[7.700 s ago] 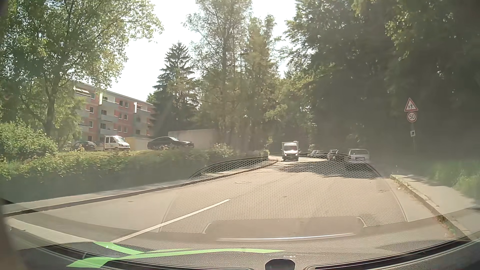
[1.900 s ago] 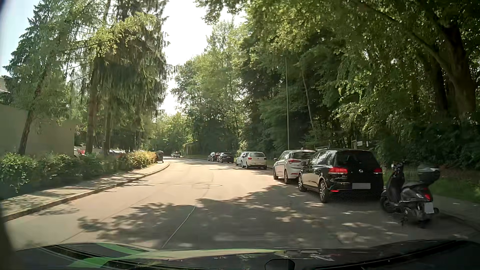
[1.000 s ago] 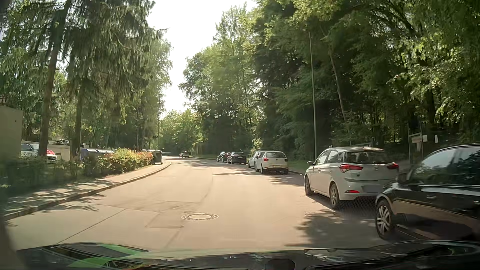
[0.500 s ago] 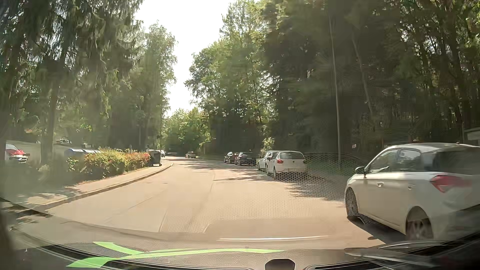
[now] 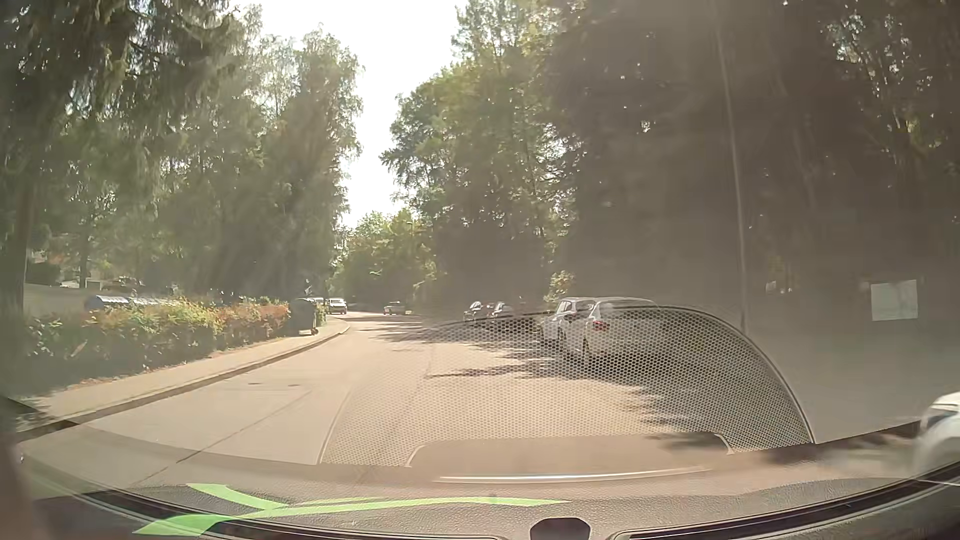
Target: Follow the waypoints while adhering to traffic rules and regulations
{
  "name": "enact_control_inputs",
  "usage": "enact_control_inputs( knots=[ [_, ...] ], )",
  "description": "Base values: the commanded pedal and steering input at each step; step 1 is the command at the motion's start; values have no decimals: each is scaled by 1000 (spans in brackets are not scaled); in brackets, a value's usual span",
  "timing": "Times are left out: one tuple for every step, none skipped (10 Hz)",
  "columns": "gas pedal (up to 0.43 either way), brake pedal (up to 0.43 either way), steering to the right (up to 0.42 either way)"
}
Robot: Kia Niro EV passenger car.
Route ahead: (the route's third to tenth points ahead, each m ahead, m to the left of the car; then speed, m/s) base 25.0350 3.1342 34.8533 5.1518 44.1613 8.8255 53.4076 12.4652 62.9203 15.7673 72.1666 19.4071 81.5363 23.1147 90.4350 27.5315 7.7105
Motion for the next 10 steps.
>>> enact_control_inputs(
  knots=[
    [169,0,-41],
    [169,0,-39],
    [169,0,-36],
    [169,0,-35],
    [169,0,-35],
    [169,0,-32],
    [169,0,-29],
    [169,0,-27],
    [157,0,-26],
    [157,0,-27]
  ],
)
